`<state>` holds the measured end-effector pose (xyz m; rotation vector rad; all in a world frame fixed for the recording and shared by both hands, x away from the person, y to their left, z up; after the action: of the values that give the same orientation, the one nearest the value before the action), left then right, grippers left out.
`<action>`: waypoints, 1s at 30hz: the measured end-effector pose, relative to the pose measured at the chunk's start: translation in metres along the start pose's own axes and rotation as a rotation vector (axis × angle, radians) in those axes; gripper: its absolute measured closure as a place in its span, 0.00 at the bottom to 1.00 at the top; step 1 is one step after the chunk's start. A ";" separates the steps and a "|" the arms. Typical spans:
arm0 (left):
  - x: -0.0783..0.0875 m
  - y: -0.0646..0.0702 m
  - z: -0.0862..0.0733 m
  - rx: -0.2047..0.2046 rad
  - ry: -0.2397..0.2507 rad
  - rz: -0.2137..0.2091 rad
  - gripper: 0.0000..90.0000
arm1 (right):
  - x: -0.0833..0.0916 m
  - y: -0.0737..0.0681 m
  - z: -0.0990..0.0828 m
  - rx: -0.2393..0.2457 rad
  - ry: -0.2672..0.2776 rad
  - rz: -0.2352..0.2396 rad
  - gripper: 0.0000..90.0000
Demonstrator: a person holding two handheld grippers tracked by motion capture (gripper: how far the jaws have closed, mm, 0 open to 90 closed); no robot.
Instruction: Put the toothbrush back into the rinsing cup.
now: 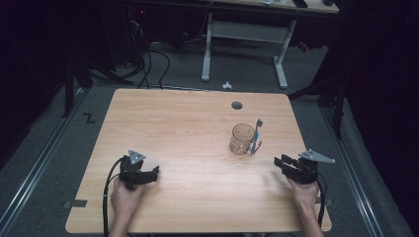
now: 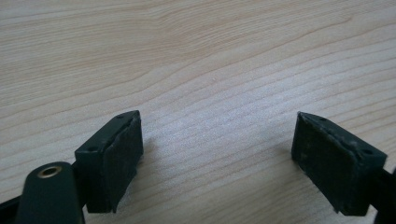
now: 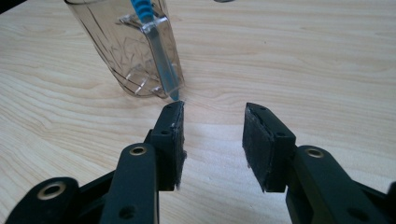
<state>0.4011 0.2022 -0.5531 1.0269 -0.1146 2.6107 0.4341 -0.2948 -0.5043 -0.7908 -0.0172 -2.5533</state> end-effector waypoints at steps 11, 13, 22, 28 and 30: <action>0.000 0.000 0.000 0.000 0.000 -0.001 0.19 | -0.007 0.001 -0.011 -0.003 -0.033 -0.011 0.66; 0.000 0.000 0.000 0.000 0.000 -0.001 0.19 | -0.010 0.001 -0.012 0.006 -0.043 -0.017 0.66; 0.000 0.000 0.000 0.000 0.000 0.000 0.19 | -0.023 0.000 -0.019 0.036 -0.084 -0.040 0.64; 0.000 0.000 0.000 -0.001 -0.001 -0.001 0.19 | -0.030 0.002 -0.024 0.048 -0.109 -0.061 0.62; 0.000 0.000 0.000 0.000 -0.001 -0.001 0.19 | -0.030 0.002 -0.024 0.052 -0.113 -0.067 0.62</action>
<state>0.4010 0.2022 -0.5531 1.0278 -0.1149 2.6095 0.4440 -0.2870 -0.5411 -0.9274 -0.1482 -2.5557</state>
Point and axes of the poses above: each handheld gripper's, and its own axes: x roughly backward along the jaws, z roughly out of its top, y roughly to its right, the point moved 6 cm from there along -x, roughly forward along the jaws, and after that the axes turned 3 degrees about -z, right-handed, at the moved point
